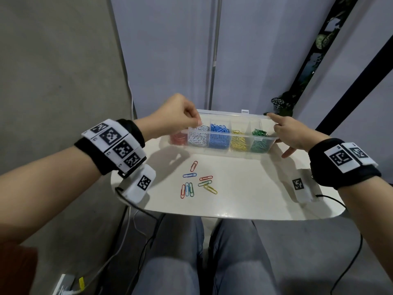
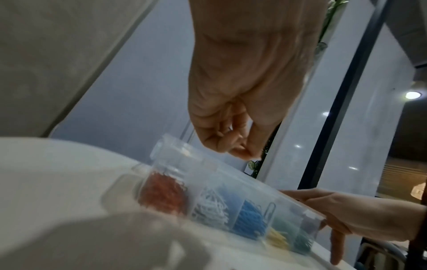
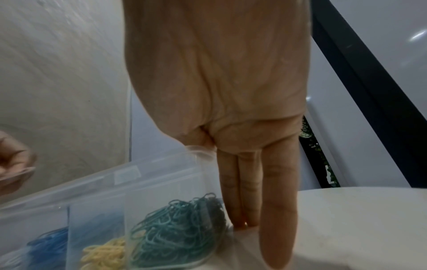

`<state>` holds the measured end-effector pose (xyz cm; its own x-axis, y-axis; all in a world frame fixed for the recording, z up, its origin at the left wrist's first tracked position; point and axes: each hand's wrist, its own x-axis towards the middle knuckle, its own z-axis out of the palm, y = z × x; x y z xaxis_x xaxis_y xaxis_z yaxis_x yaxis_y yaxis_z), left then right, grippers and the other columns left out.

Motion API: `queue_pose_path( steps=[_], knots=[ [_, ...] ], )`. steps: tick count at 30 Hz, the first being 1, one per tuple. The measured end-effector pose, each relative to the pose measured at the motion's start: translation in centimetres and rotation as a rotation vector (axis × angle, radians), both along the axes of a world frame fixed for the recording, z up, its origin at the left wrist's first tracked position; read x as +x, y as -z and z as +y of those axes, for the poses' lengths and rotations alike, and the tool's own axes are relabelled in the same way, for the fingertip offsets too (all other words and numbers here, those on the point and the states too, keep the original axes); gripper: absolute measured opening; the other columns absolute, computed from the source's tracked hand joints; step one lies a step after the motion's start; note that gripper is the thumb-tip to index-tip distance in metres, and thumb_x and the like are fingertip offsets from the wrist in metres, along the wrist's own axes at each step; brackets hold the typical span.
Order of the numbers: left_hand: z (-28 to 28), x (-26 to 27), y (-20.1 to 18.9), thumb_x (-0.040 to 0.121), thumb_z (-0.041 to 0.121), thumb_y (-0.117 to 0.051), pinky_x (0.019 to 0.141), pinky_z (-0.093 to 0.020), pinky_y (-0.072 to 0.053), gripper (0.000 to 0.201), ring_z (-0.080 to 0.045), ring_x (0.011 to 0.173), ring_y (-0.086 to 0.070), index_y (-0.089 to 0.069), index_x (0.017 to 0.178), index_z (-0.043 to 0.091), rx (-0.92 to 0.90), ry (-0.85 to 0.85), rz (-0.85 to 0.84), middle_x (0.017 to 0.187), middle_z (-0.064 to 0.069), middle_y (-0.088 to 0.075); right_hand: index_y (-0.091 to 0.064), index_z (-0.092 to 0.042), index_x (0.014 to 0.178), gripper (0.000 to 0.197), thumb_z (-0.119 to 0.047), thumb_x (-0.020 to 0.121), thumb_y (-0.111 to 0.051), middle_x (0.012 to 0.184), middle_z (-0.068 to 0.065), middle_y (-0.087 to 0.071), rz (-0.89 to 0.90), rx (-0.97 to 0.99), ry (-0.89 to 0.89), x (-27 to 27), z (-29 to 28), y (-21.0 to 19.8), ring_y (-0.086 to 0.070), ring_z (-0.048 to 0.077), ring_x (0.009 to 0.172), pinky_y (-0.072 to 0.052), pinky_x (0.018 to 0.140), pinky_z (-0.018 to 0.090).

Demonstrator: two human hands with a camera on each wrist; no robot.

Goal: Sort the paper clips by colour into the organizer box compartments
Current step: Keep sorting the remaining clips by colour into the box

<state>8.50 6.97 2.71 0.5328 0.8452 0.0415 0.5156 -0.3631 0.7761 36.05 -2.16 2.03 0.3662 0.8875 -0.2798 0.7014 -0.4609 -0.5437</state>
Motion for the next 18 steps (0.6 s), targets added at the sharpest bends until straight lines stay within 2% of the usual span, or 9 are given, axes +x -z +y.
queue_pose_path(
  steps=[2, 4, 6, 8, 11, 13, 15, 18],
  knots=[
    [0.8, 0.7, -0.4, 0.082, 0.012, -0.075, 0.054, -0.018, -0.042, 0.006, -0.007, 0.053, -0.051, -0.073, 0.080, 0.006, 0.116, -0.082, 0.075, 0.068, -0.003, -0.066, -0.029, -0.015, 0.149, 0.053, -0.001, 0.099, -0.025, 0.126, 0.005, -0.043, -0.010, -0.005, -0.005, 0.0, 0.0, 0.0, -0.059, 0.034, 0.106, -0.055, 0.066, 0.062],
    [1.3, 1.1, -0.6, 0.079, 0.019, -0.079, 0.054, -0.019, -0.041, 0.014, -0.006, 0.055, -0.052, -0.073, 0.082, 0.006, 0.176, -0.098, 0.125, 0.071, -0.004, -0.066, -0.031, -0.011, 0.148, 0.050, -0.001, 0.099, -0.026, 0.128, 0.004, -0.042, -0.031, -0.012, -0.015, 0.0, 0.0, 0.0, -0.056, 0.036, 0.108, -0.055, 0.066, 0.061],
    [1.0, 1.0, -0.9, 0.075, 0.023, -0.082, 0.055, -0.016, -0.041, 0.021, -0.001, 0.056, -0.053, -0.071, 0.084, 0.009, 0.234, -0.040, 0.150, 0.070, 0.001, -0.064, -0.032, -0.016, 0.148, 0.052, -0.003, 0.098, -0.026, 0.132, 0.009, -0.043, -0.034, -0.010, -0.007, 0.1, 0.1, 0.0, -0.055, 0.038, 0.109, -0.057, 0.062, 0.059],
    [-0.1, 0.7, -1.1, 0.075, 0.021, -0.082, 0.051, -0.011, -0.039, 0.018, 0.002, 0.051, -0.053, -0.070, 0.084, 0.010, 0.226, 0.118, 0.178, 0.066, 0.006, -0.062, -0.031, -0.025, 0.147, 0.055, -0.004, 0.097, -0.025, 0.132, 0.013, -0.046, -0.013, -0.009, 0.012, 0.2, 0.2, 0.1, -0.057, 0.036, 0.108, -0.058, 0.058, 0.055],
    [-1.5, 0.0, 0.1, 0.076, 0.024, -0.081, 0.052, -0.016, -0.040, 0.016, -0.002, 0.051, -0.050, -0.068, 0.076, 0.015, 0.223, 0.300, 0.346, 0.059, 0.009, -0.059, -0.029, -0.028, 0.148, 0.056, -0.006, 0.098, -0.024, 0.132, 0.013, -0.047, 0.010, -0.003, 0.027, 0.2, 0.3, 0.2, -0.058, 0.033, 0.106, -0.058, 0.057, 0.053],
    [-2.0, -0.5, 1.6, 0.077, 0.032, -0.080, 0.052, -0.015, -0.036, 0.021, -0.004, 0.057, -0.050, -0.068, 0.075, 0.015, 0.264, 0.316, 0.478, 0.063, 0.009, -0.059, -0.028, -0.027, 0.149, 0.055, -0.006, 0.098, -0.025, 0.132, 0.014, -0.046, 0.021, 0.007, 0.038, 0.1, 0.3, 0.3, -0.059, 0.033, 0.107, -0.057, 0.060, 0.055],
    [-2.4, -0.8, 3.0, 0.078, 0.037, -0.078, 0.056, -0.018, -0.040, 0.026, -0.011, 0.065, -0.056, -0.069, 0.076, 0.012, 0.253, 0.305, 0.560, 0.069, 0.004, -0.064, -0.028, -0.024, 0.149, 0.055, -0.004, 0.098, -0.026, 0.131, 0.014, -0.045, 0.018, 0.014, 0.043, 0.1, 0.3, 0.3, -0.058, 0.034, 0.107, -0.056, 0.064, 0.060],
    [-3.0, -0.6, 4.2, 0.079, 0.031, -0.078, 0.063, -0.026, -0.046, 0.023, -0.016, 0.071, -0.061, -0.071, 0.079, 0.010, 0.234, 0.330, 0.569, 0.074, 0.002, -0.068, -0.028, -0.019, 0.149, 0.054, -0.002, 0.098, -0.026, 0.132, 0.012, -0.042, -0.007, 0.012, 0.031, 0.0, 0.4, 0.4, -0.056, 0.037, 0.110, -0.055, 0.067, 0.063]
  ],
)
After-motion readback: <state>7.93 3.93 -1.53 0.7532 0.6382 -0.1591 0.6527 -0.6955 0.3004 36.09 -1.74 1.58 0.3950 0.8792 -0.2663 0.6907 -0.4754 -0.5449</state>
